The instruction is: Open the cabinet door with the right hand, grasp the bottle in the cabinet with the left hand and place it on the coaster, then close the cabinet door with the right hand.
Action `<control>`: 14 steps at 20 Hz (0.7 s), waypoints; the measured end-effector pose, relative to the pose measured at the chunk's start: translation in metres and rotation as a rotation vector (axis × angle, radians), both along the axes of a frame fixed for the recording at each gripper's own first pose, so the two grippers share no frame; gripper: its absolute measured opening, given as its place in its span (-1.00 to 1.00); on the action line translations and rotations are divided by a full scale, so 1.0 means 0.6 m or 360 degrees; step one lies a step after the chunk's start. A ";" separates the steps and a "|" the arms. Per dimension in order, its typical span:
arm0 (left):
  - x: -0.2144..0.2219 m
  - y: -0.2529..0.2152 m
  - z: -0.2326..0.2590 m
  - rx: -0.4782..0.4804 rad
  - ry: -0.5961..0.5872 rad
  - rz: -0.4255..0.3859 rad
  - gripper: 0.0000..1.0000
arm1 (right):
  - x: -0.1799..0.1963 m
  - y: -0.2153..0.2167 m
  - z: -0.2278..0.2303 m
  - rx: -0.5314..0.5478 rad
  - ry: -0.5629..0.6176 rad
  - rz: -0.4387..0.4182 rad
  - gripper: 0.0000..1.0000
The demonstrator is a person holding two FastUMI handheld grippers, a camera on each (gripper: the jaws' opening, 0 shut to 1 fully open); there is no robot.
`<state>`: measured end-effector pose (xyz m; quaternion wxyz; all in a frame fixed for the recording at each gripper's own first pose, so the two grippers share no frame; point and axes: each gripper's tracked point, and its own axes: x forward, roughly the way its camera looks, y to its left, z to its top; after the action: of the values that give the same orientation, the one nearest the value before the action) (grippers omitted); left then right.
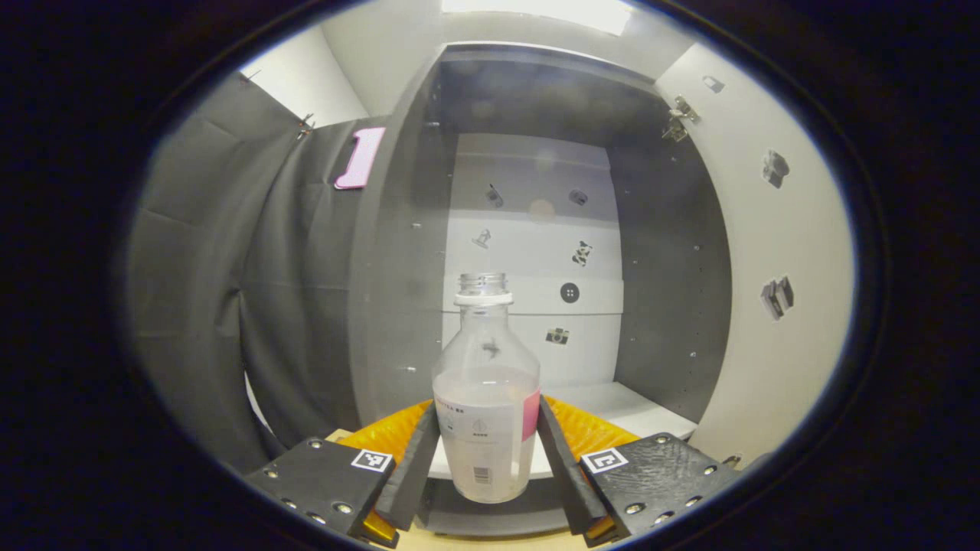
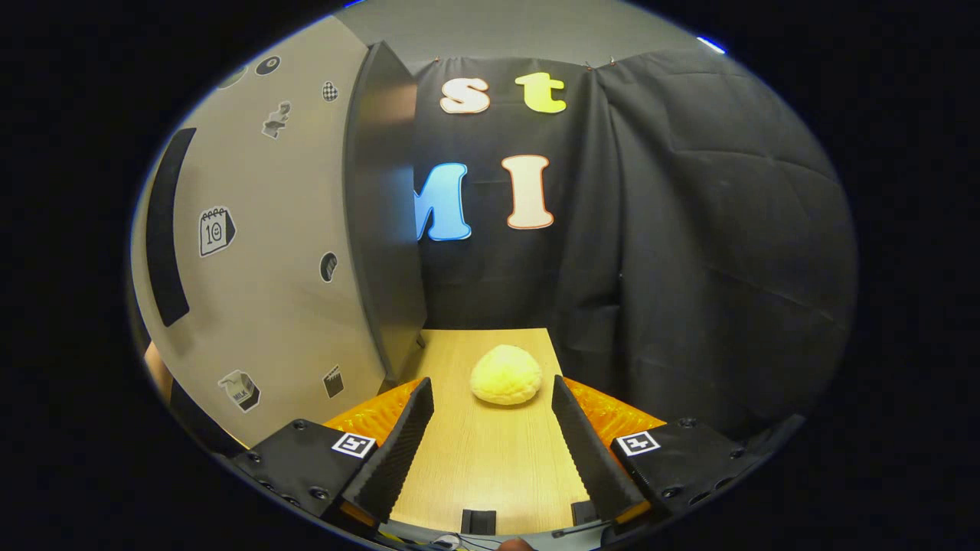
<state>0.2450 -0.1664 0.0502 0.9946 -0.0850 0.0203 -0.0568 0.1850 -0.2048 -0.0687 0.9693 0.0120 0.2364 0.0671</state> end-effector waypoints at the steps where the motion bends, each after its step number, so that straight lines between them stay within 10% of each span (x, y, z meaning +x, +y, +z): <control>1: -0.016 0.011 -0.003 -0.0011 0.0002 0.0018 0.43 | 0.004 0.003 0.001 0.0000 -0.0007 0.0008 0.86; 14: -0.222 0.098 -0.170 -0.0116 0.0133 0.0229 0.45 | 0.022 0.035 -0.004 0.0032 -0.0039 0.0050 0.96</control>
<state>0.1116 -0.1076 -0.0520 0.9906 -0.1247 0.0536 0.0179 0.1983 -0.1840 -0.0713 0.9707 0.0173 0.2241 0.0847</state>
